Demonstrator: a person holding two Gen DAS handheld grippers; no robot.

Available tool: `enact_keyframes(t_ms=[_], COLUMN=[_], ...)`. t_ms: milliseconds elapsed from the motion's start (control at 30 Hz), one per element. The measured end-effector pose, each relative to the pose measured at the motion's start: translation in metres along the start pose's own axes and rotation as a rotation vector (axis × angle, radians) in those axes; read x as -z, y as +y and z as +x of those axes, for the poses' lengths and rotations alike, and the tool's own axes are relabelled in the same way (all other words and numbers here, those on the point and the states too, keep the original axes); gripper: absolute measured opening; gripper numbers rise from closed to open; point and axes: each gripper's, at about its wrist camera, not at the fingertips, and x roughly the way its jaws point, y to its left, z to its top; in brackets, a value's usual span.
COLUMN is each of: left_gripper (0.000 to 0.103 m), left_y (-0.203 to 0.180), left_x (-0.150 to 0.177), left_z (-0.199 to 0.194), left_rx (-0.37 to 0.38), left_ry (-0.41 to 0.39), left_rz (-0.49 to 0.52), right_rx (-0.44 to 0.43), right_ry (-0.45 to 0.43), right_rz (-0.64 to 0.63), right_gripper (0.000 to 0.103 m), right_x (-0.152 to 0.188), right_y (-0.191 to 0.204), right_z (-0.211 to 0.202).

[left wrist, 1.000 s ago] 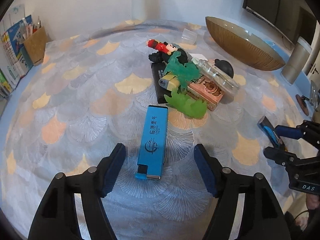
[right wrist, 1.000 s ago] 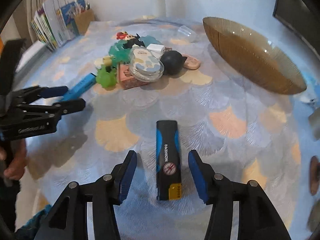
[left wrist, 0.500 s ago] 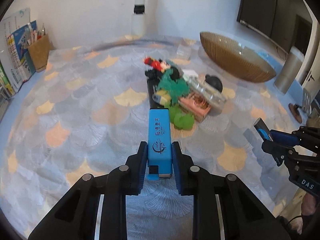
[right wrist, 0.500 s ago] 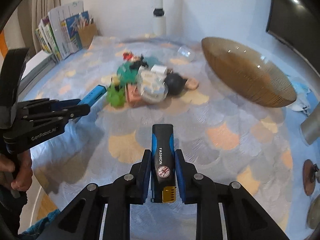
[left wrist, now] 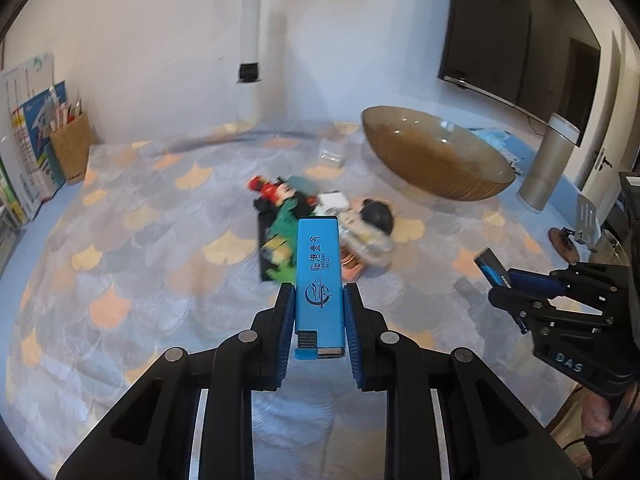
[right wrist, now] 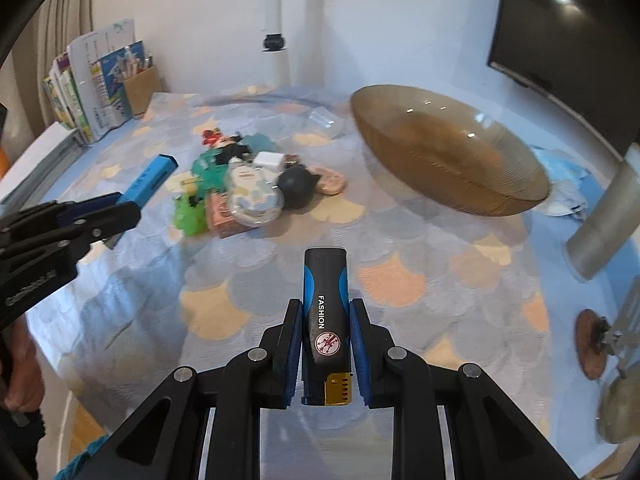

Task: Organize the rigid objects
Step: 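Carry both lighters over the amber glass bowl with both grippers, then open both grippers to drop the lighters into the bowl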

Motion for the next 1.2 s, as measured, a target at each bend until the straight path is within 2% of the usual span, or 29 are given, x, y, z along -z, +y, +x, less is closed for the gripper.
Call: enact_keyframes(t_ms=[200,367,667,733,900,1000,1200], left_gripper=[0.021,0.021,0.021,0.021,0.021,0.021,0.021], left_y=[-0.02,-0.037,-0.085,-0.094,-0.107,-0.12,-0.128], left_x=[-0.013,-0.039,-0.12,-0.132,-0.142,-0.142,-0.137], left_z=[0.0,0.006,0.045,0.063,0.107,0.129,0.156], left_rx=[0.004,0.015,0.055,0.078,0.121,0.135,0.134], left_ry=[-0.022,-0.043,-0.099,-0.076,-0.001,0.036,0.095], left_rz=[0.036,0.065,0.101,0.087,0.046,0.054,0.056], right_rx=[0.027,0.052,0.132,0.147,0.076,0.086,0.043], right_ry=[-0.004,-0.023,-0.109,-0.101,-0.036,0.001,0.065], right_rz=[0.021,0.035,0.086,0.108,0.215,0.207,0.23], right_gripper=[0.022,0.022,0.022,0.022,0.022,0.022,0.022], right_x=[-0.003,-0.017,-0.079,-0.09,-0.106,-0.11,-0.108], right_y=[-0.013,-0.031,-0.091,-0.108,-0.152,-0.159,-0.165], right_z=[-0.002,-0.003,-0.009,-0.002,0.024,0.04,0.063])
